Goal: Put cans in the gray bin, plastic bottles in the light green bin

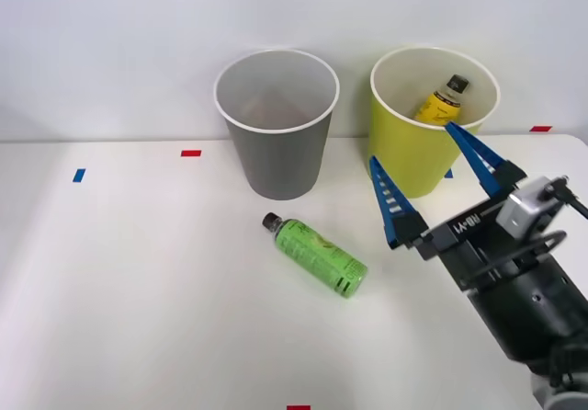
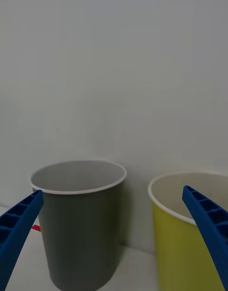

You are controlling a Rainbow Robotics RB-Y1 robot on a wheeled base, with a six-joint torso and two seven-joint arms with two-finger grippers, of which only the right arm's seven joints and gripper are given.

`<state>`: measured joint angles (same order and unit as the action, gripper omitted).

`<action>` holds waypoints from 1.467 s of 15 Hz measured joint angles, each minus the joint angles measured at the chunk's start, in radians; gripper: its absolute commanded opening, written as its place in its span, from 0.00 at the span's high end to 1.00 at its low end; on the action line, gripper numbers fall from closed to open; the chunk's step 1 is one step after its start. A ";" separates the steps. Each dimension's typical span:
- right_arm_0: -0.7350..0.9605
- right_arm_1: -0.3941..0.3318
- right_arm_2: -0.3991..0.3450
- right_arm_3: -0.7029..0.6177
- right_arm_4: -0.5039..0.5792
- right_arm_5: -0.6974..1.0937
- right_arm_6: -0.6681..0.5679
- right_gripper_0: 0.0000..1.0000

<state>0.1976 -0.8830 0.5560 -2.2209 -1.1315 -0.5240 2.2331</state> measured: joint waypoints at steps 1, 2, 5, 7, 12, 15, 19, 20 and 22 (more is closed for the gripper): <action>0.053 -0.007 -0.011 -0.009 0.009 -0.020 0.000 0.00; 0.107 -0.009 -0.022 -0.013 0.019 -0.035 0.000 0.00; 0.261 0.037 -0.057 -0.017 0.051 -0.053 0.002 0.00; 0.359 0.091 -0.079 -0.017 0.071 -0.057 0.004 0.00; 0.510 0.238 -0.100 -0.016 0.121 -0.055 0.023 0.00; 0.572 0.304 -0.146 -0.016 0.232 0.002 0.019 0.00; 0.618 0.329 -0.165 -0.016 0.288 0.015 0.010 0.00; 0.628 0.334 -0.174 -0.016 0.311 0.020 0.002 0.00; 0.656 0.352 -0.210 -0.016 0.379 0.048 -0.073 0.00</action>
<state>0.8540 -0.5314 0.3460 -2.2368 -0.7520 -0.4763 2.1605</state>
